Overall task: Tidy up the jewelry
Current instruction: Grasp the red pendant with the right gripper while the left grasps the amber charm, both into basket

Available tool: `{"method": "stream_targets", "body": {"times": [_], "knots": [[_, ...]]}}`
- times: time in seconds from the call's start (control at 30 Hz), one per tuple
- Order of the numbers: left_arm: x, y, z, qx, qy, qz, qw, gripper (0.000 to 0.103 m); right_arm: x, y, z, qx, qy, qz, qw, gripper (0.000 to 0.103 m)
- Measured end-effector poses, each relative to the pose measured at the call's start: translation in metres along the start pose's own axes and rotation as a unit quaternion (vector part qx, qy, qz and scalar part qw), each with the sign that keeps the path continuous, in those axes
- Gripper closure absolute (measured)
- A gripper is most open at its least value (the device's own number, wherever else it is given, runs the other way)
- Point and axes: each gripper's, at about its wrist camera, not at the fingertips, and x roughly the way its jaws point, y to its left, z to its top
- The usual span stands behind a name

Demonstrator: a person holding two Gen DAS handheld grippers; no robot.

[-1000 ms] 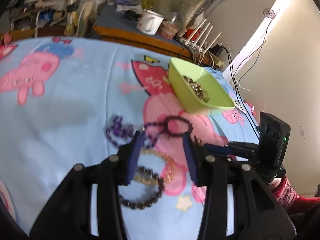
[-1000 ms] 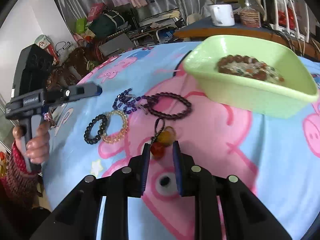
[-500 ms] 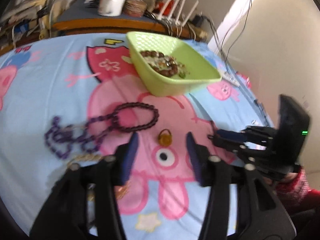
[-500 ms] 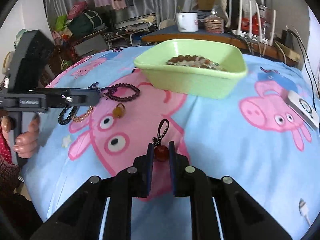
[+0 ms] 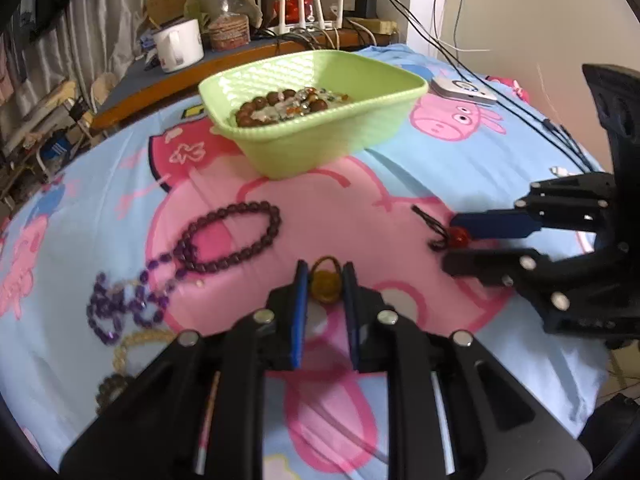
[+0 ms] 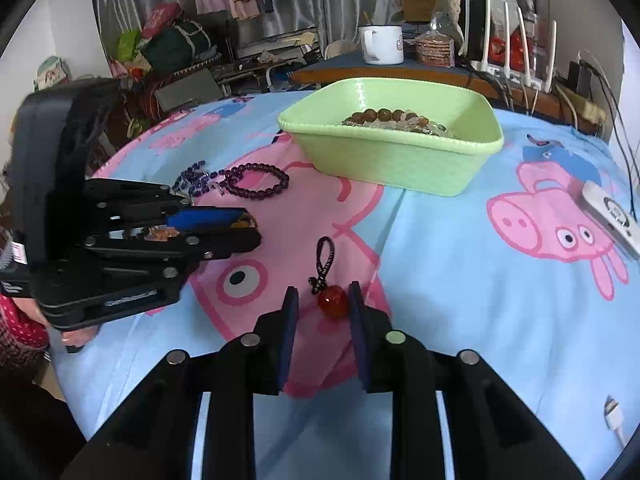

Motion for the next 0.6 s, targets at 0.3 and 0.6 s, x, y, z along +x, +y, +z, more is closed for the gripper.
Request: {"method": "stream_targets", "body": {"times": [0.3,0.6], "knots": [[-0.033,-0.006,-0.033,-0.029,-0.009,-0.073,0.9969,0.087,-0.031,0.014,-0.031,0.021,-0.013,0.059,0.998,0.103],[-0.043,0.007,0.034,-0.031,-0.046,-0.054,0.997,0.087,-0.057,-0.029,0.028,0.081,-0.118,0.022,0.989,0.103]]}}
